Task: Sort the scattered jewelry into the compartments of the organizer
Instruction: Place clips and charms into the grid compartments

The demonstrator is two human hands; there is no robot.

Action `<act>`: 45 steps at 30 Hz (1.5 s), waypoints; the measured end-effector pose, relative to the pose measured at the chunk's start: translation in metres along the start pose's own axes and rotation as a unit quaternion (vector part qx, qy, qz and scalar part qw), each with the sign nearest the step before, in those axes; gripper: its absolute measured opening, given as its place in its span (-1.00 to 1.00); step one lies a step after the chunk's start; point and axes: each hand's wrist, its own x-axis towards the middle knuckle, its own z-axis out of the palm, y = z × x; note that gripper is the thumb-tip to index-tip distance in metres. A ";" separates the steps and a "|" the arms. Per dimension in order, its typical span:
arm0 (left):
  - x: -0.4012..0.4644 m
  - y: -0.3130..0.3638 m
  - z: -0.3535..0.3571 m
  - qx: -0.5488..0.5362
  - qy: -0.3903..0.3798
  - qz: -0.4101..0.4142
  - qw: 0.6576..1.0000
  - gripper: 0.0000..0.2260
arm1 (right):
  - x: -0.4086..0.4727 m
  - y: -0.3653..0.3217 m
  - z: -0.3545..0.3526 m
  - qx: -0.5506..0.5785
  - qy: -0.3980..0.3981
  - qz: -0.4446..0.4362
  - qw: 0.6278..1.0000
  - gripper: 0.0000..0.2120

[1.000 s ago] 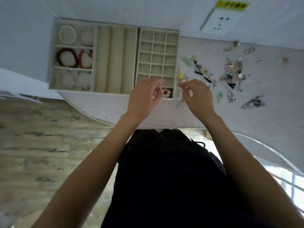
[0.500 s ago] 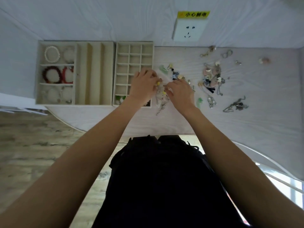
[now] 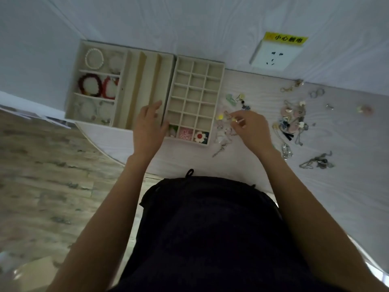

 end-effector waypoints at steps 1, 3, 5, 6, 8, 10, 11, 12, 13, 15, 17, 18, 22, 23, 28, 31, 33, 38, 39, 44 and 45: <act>0.003 -0.006 -0.003 0.002 -0.004 -0.016 1.000 -0.59 | 0.000 -0.004 -0.003 0.040 0.024 0.020 0.999 -0.83; 0.008 -0.011 -0.006 0.000 -0.017 -0.022 1.000 -0.60 | 0.001 -0.015 -0.010 0.129 0.046 0.052 0.989 -0.87; 0.013 -0.013 -0.005 0.001 -0.024 -0.007 1.000 -0.64 | 0.006 -0.034 -0.011 0.186 0.024 0.050 0.981 -0.94; 0.016 -0.012 -0.003 0.006 -0.027 -0.002 1.000 -0.65 | 0.010 -0.044 -0.009 0.177 0.005 0.032 0.984 -0.94; 0.023 -0.010 -0.001 0.012 -0.035 0.002 0.999 -0.66 | 0.022 -0.065 0.006 0.094 -0.033 -0.031 0.995 -0.86; 0.032 -0.010 0.000 0.014 -0.045 0.004 0.999 -0.68 | 0.036 -0.083 0.022 0.006 -0.066 -0.094 0.993 -0.82; 0.037 -0.009 0.000 0.014 -0.050 0.007 0.999 -0.69 | 0.042 -0.090 0.030 -0.036 -0.083 -0.117 0.989 -0.82; 0.041 -0.008 0.001 0.015 -0.055 0.011 0.998 -0.69 | 0.048 -0.094 0.035 -0.077 -0.101 -0.128 0.984 -0.81; 0.044 -0.010 0.000 0.014 -0.063 0.015 0.998 -0.69 | 0.052 -0.101 0.042 -0.118 -0.117 -0.129 0.978 -0.79; 0.047 -0.012 -0.001 0.009 -0.075 0.022 0.997 -0.69 | 0.055 -0.109 0.048 -0.178 -0.117 -0.123 0.969 -0.78; 0.047 -0.014 -0.002 -0.007 -0.075 0.025 0.997 -0.69 | 0.053 -0.114 0.053 -0.212 -0.095 -0.113 0.966 -0.77; 0.047 -0.016 -0.002 -0.012 -0.072 0.028 0.997 -0.70 | 0.051 -0.115 0.056 -0.217 -0.084 -0.109 0.966 -0.78; 0.048 -0.018 0.000 -0.011 -0.074 0.033 0.997 -0.70 | 0.040 -0.110 0.060 -0.159 0.009 -0.100 0.982 -0.84; 0.048 -0.018 0.000 -0.015 -0.074 0.034 0.997 -0.69 | 0.040 -0.109 0.058 -0.152 0.030 -0.096 0.983 -0.85; 0.049 -0.021 0.001 -0.033 -0.060 0.052 0.996 -0.71 | 0.049 -0.115 0.059 -0.193 -0.023 -0.108 0.975 -0.82; 0.049 -0.022 0.002 -0.032 -0.058 0.051 0.997 -0.71 | 0.053 -0.125 0.062 -0.277 -0.025 -0.119 0.953 -0.81; 0.049 -0.022 0.002 -0.036 -0.055 0.050 0.997 -0.70 | 0.054 -0.127 0.063 -0.319 -0.019 -0.115 0.941 -0.81; 0.047 -0.023 0.003 -0.044 -0.051 0.049 0.996 -0.70 | 0.046 -0.119 0.066 -0.204 0.021 -0.076 0.976 -0.83; 0.047 -0.023 0.003 -0.044 -0.052 0.048 0.996 -0.70 | 0.045 -0.118 0.067 -0.187 0.022 -0.067 0.980 -0.83; 0.045 -0.022 0.003 -0.042 -0.052 0.051 0.996 -0.70 | 0.043 -0.118 0.073 -0.121 0.045 -0.049 0.990 -0.89; 0.044 -0.022 0.003 -0.042 -0.053 0.050 0.996 -0.70 | 0.043 -0.118 0.074 -0.115 0.053 -0.041 0.991 -0.90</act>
